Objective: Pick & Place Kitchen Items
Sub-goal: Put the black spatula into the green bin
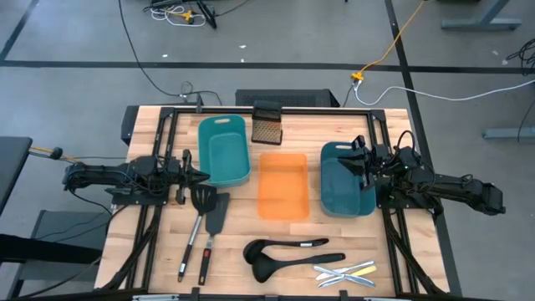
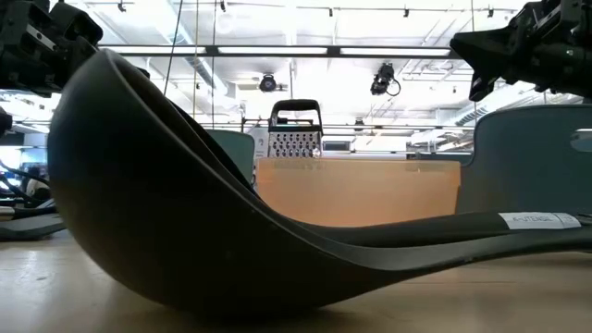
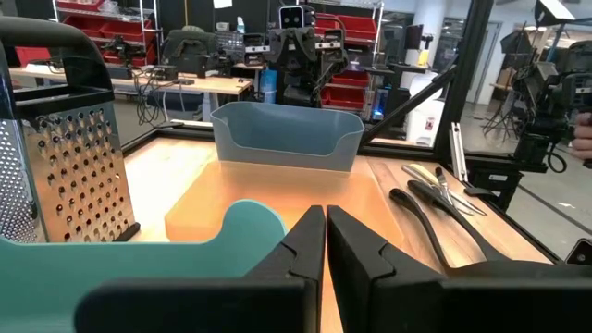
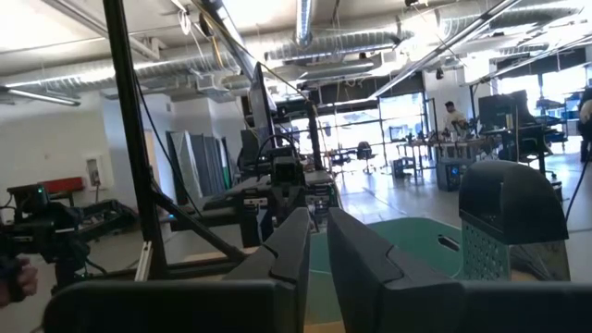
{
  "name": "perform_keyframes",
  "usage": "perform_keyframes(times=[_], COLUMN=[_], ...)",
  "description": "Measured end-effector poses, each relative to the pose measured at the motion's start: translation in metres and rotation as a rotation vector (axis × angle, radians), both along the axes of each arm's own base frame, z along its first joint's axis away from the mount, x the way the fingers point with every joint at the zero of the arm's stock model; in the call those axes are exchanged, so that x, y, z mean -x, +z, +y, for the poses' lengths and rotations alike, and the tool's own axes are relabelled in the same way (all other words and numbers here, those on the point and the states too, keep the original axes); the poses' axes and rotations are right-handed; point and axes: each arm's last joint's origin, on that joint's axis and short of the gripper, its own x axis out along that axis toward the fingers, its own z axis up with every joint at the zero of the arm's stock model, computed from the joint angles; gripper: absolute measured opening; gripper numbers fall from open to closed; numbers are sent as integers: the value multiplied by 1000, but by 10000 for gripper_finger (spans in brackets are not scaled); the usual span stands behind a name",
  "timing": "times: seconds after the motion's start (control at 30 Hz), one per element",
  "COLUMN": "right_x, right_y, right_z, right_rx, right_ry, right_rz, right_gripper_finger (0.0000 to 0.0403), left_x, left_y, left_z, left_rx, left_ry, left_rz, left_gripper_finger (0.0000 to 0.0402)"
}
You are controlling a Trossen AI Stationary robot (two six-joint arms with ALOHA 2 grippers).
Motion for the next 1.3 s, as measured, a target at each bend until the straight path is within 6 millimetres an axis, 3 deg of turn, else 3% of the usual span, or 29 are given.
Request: perform_keyframes(times=[0.6, 0.8, 1.0, 1.13, 1.3], right_x=[0, 0, -1, -1, -1], right_y=[0, -2, -4, -4, -4], right_z=[-1, -3, -2, 0, 0], right_rx=[39, 59, 83, 99, 96], right_ry=[-56, -105, -65, -9, -12], right_rz=[-2, 19, 42, 45, 49], right_gripper_finger=[54, 10, 7, 8, 32], left_x=[0, 0, 0, 2, 3], left_y=[6, 2, 1, 15, 53], left_z=[0, 2, 2, 3, 0], left_rx=[152, 211, 250, 258, 209], left_ry=[10, 51, 87, 98, 95], left_rz=[-66, -32, 27, 65, 129], left_gripper_finger=[18, 7, 5, 7, 4])
